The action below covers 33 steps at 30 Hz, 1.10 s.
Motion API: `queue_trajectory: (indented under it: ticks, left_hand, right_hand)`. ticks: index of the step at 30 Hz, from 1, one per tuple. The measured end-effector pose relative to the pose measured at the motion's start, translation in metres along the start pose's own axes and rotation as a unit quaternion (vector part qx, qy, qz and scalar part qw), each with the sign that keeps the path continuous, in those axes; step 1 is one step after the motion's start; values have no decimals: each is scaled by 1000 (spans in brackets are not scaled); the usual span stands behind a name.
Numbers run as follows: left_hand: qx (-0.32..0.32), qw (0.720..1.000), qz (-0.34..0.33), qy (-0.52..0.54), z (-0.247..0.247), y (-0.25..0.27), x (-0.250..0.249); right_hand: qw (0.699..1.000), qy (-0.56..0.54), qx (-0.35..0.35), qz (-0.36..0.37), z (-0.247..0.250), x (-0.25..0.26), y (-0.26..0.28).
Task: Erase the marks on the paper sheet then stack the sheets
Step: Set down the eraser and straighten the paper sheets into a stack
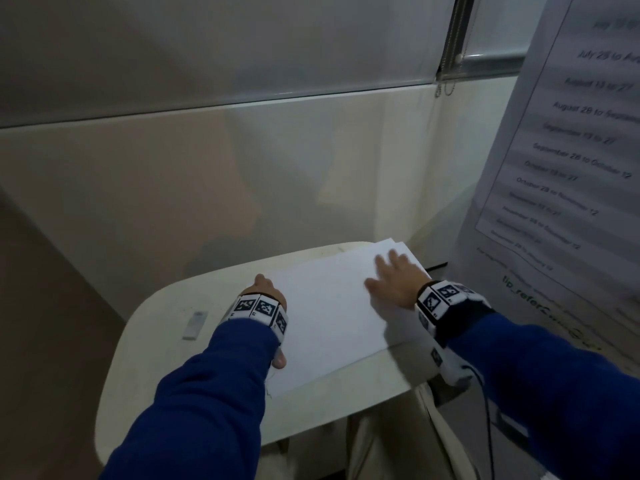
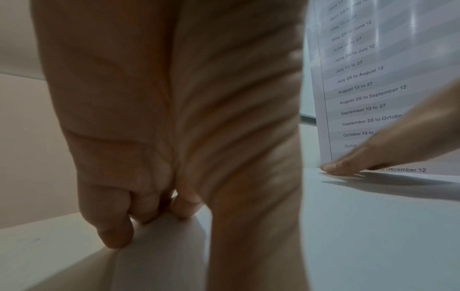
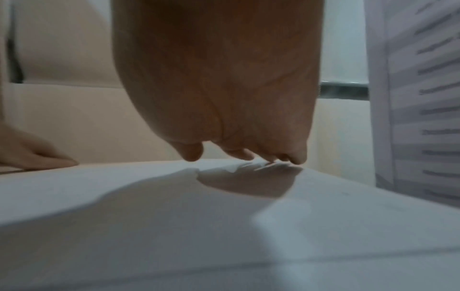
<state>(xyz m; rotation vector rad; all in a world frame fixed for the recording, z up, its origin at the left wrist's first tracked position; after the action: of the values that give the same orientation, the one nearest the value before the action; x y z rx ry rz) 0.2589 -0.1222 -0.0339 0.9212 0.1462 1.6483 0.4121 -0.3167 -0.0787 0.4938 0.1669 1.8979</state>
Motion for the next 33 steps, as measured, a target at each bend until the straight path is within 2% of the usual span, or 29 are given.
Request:
queue_trajectory:
  ticks: [1, 2, 3, 5, 6, 7, 8, 9, 11, 13, 15, 16, 18, 19, 21, 23, 25, 28, 30, 31, 33]
  left_hand:
    - [-1, 1000, 1, -5, 2, 1, 0]
    - [-1, 1000, 4, -5, 3, 3, 0]
    - [-3, 1000, 8, -3, 4, 4, -1]
    - [-1, 1000, 13, 4, 5, 4, -1]
    - [2, 1000, 16, 8, 5, 4, 0]
    - [0, 1000, 21, 10, 5, 4, 0]
    - [0, 1000, 22, 10, 5, 5, 1]
    - [-1, 1000, 21, 6, 5, 5, 0]
    - [-12, 1000, 16, -2, 6, 6, 0]
    - [-17, 1000, 11, -5, 4, 6, 0]
    - [-20, 1000, 10, -6, 3, 3, 0]
    - [-21, 1000, 11, -6, 2, 2, 1]
    - [-19, 1000, 10, 0, 1, 0, 2]
    - [-18, 1000, 10, 7, 0, -1, 2]
    - [-14, 1000, 11, 20, 1, 0, 3]
    - [-11, 999, 18, 27, 1, 1, 5]
    - [-16, 999, 12, 26, 1, 3, 4]
    - [-22, 1000, 12, 8, 2, 6, 3]
    - [-30, 999, 14, -7, 5, 8, 2]
    - [-32, 999, 14, -15, 6, 8, 1]
    - [-26, 999, 9, -25, 7, 8, -3]
  right_hand:
    - [999, -10, -16, -29, 5, -7, 0]
    - [999, -13, -35, -16, 9, 4, 6]
    - [997, -20, -62, 41, 10, 28, 15]
    - [969, -11, -50, 241, -9, 103, 46]
    - [950, 23, 2, 310, -28, 133, 67]
    - [945, 38, 60, 320, -46, 144, 77]
    - [945, 60, 95, 306, -56, 141, 79]
    - [948, 54, 96, 299, -56, 135, 75]
    - [962, 57, 57, 259, -43, 98, 54]
    - [994, 49, -2, 99, -16, 28, 25]
    - [998, 50, -25, -12, 4, -16, 14]
    - [998, 64, -19, 3, 2, -8, 13]
    - [985, 44, -34, 161, -4, 53, 21]
    - [966, 48, -38, 249, -14, 93, 37]
    - [932, 61, 37, 355, -46, 152, 76]
    - [927, 98, 127, 338, -71, 160, 95]
    - [948, 106, 98, 285, -58, 132, 87]
    - [991, 57, 22, 116, -22, 35, 43]
    - [998, 57, -13, 38, -5, -12, 27]
    - [996, 61, -26, 57, -3, -10, 26]
    - [985, 53, -21, 162, -13, 36, 41]
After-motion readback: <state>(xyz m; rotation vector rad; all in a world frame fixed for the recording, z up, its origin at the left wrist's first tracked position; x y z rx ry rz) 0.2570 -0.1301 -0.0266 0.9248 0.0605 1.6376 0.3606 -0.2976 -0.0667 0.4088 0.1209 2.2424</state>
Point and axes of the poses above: each hand's wrist, its own y-axis away from the middle knuckle, its own z-axis out of the back of the hand, x = y × z, the point moved 10 cm from there along -y, towards the middle knuckle, and after that the axes turned 12 degrees about -y, right-handed, at the moved point
